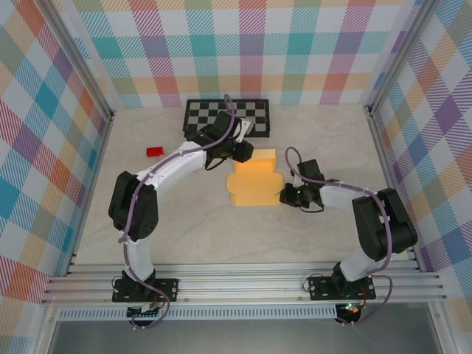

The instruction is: Fold the paper box

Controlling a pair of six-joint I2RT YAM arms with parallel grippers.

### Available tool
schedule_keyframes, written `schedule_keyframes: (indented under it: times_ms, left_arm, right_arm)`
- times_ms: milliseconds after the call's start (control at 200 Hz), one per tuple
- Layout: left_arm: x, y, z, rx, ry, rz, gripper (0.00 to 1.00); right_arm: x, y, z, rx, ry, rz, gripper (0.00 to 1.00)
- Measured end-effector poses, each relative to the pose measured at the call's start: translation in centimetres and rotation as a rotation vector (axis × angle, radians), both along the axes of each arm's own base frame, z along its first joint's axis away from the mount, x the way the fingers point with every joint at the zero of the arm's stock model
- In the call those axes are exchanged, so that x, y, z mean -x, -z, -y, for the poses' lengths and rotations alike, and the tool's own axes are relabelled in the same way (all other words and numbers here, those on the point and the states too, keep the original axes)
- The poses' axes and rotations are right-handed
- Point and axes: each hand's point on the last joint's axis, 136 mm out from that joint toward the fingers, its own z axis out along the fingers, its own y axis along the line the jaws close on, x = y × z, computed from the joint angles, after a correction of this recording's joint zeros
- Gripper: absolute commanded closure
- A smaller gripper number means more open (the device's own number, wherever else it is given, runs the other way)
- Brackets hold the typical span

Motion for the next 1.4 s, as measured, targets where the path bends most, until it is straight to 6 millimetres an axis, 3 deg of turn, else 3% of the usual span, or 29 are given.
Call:
schedule_keyframes:
  times_ms: [120, 210, 360, 480, 625, 765, 920, 1025, 1120, 1400]
  left_arm:
    - [0.1, -0.5, -0.3, 0.0, -0.001, 0.006, 0.66]
    - [0.0, -1.7, -1.0, 0.006, -0.012, 0.026, 0.65]
    - [-0.5, -4.8, -3.2, 0.024, -0.045, 0.08, 0.65]
    - [-0.8, -8.5, -5.5, 0.044, -0.086, 0.159, 0.65]
    - [0.4, -12.4, -8.1, 0.061, -0.108, 0.26, 0.64]
    - [2.6, -14.2, -8.7, 0.089, -0.055, 0.35, 0.63]
    - [5.6, -14.5, -6.5, 0.14, 0.139, 0.483, 0.62]
    - [8.1, -14.0, -3.4, 0.091, 0.318, 0.624, 0.6]
    - [9.7, -14.6, -0.9, 0.048, 0.441, 0.728, 0.59]
    - [9.7, -18.9, 0.6, -0.05, 0.535, 0.953, 0.58]
  right_arm:
    - [-0.3, -0.8, 0.4, 0.053, -0.042, 0.024, 1.0]
    - [-1.2, -3.1, 0.9, 0.122, -0.094, 0.071, 1.0]
    - [-4.8, -10.3, 1.4, 0.252, -0.194, 0.254, 1.0]
    - [-7.4, -16.6, 2.1, 0.397, -0.315, 0.42, 1.0]
    - [-10.4, -23.7, 2.8, 0.597, -0.451, 0.579, 1.0]
    - [-11.9, -27.8, 3.2, 0.741, -0.542, 0.663, 1.0]
    - [-11.0, -31.1, 2.5, 0.775, -0.582, 0.699, 1.0]
    - [-9.8, -32.7, 1.5, 0.779, -0.599, 0.709, 1.0]
    - [-8.4, -32.4, 0.8, 0.772, -0.628, 0.676, 1.0]
    - [-4.9, -30.3, -0.7, 0.746, -0.716, 0.566, 1.0]
